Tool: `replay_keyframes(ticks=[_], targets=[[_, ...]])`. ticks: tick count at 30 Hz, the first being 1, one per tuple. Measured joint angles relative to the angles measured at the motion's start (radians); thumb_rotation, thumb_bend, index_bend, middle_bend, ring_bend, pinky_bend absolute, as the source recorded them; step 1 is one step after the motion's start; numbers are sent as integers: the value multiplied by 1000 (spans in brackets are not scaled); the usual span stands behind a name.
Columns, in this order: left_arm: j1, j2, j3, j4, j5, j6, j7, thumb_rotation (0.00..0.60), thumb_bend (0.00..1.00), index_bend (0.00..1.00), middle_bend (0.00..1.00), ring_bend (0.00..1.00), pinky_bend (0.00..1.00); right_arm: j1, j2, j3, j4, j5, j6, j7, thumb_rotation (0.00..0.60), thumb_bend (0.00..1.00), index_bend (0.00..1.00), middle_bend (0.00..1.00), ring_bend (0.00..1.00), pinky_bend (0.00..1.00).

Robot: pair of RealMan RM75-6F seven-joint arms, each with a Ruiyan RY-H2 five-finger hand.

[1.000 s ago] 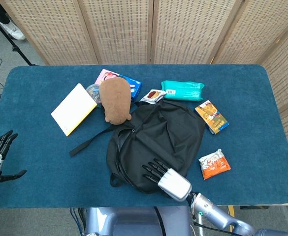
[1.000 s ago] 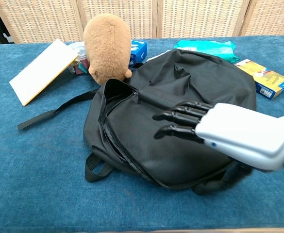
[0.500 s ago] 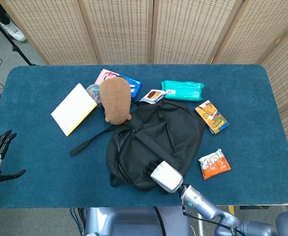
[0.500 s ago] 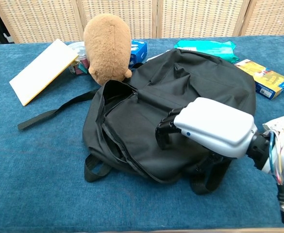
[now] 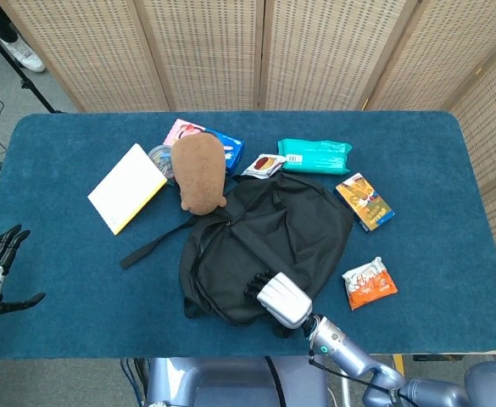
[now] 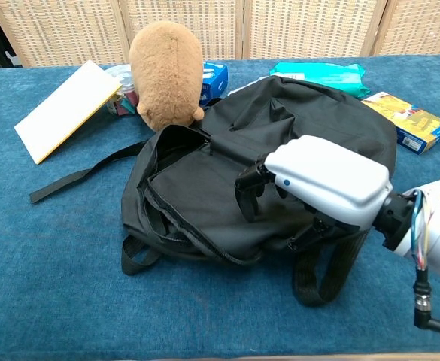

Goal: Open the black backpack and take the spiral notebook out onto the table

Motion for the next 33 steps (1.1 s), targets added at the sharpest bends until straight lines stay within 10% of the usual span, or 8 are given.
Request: replay_keyframes(ticks=[11,33], targets=[[-1,0,2,-2,-1,-2,7,600,0,52,0,0,95,20,81,-22,-94,33,-27,46,600,670,550,474,425,513],[-49,-40,32,46,173,25,-43,600,1,59,0,0,95,38,22,136,-138,317,-52,152,600,672,668,596,499,512]])
